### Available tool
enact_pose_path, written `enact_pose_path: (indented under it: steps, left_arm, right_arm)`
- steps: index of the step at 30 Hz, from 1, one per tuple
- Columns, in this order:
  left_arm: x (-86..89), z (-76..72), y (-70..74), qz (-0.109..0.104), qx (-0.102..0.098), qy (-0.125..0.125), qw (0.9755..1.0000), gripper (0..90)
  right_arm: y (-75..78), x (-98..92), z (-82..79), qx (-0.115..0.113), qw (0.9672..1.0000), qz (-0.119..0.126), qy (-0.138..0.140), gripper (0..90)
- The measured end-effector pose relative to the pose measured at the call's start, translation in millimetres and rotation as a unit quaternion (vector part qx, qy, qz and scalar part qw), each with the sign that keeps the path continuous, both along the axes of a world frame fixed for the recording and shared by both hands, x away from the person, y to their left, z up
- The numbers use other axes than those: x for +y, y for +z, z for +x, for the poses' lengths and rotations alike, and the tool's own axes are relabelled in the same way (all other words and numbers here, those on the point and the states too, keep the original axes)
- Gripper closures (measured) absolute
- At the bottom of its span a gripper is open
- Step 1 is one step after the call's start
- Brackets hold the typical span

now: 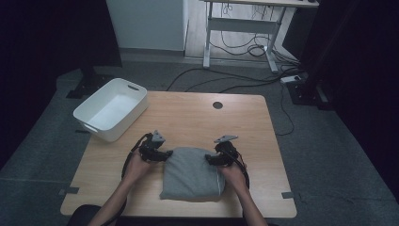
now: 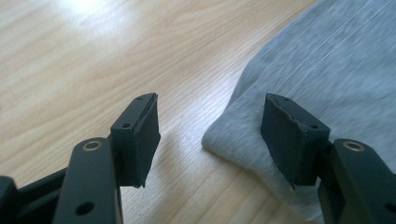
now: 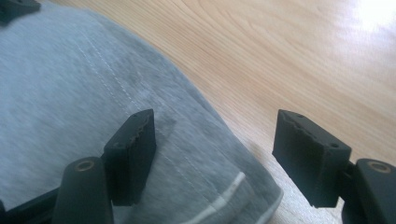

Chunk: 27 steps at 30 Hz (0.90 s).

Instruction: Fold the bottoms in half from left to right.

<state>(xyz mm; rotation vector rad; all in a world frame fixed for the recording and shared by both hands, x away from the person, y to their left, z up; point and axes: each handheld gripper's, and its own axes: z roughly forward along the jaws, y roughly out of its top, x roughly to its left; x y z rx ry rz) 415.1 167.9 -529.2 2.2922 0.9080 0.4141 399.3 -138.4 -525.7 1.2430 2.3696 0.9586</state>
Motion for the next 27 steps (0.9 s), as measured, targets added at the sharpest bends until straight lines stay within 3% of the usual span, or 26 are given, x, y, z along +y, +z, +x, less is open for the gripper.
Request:
enact_pose_path:
  steps: [7,10,13,17,21,27]
  left_arm:
    - [-0.7,0.5,-1.0,-0.001,0.0,0.001,1.0,36.6]
    - [-0.9,-2.1,6.7,-0.018,-0.013,0.006,0.9997,35.6]
    - [-6.2,-4.6,12.3,-0.054,-0.013,-0.002,0.9985,33.5]
    - [-15.4,-5.3,6.4,-0.035,-0.007,-0.009,0.9993,33.7]
    - [-10.9,-5.0,2.2,-0.035,0.007,0.0,0.9994,33.9]
    - [-6.4,-18.0,-1.2,-0.039,0.011,-0.008,0.9991,35.8]
  right_arm:
    - [-6.5,-4.9,1.9,0.01,0.9998,0.015,-0.007,29.3]
    - [-2.0,-5.2,-0.5,0.002,0.9999,0.015,0.0,29.2]
    - [1.0,-5.4,-2.4,-0.002,0.9999,0.014,0.006,30.3]
    - [-4.1,-5.2,-3.1,0.003,0.9999,0.006,0.011,30.5]
    - [-8.3,-6.2,-5.4,0.003,0.9999,0.009,0.011,31.3]
    - [-11.0,-5.6,-17.2,0.006,0.9998,0.01,0.017,34.3]
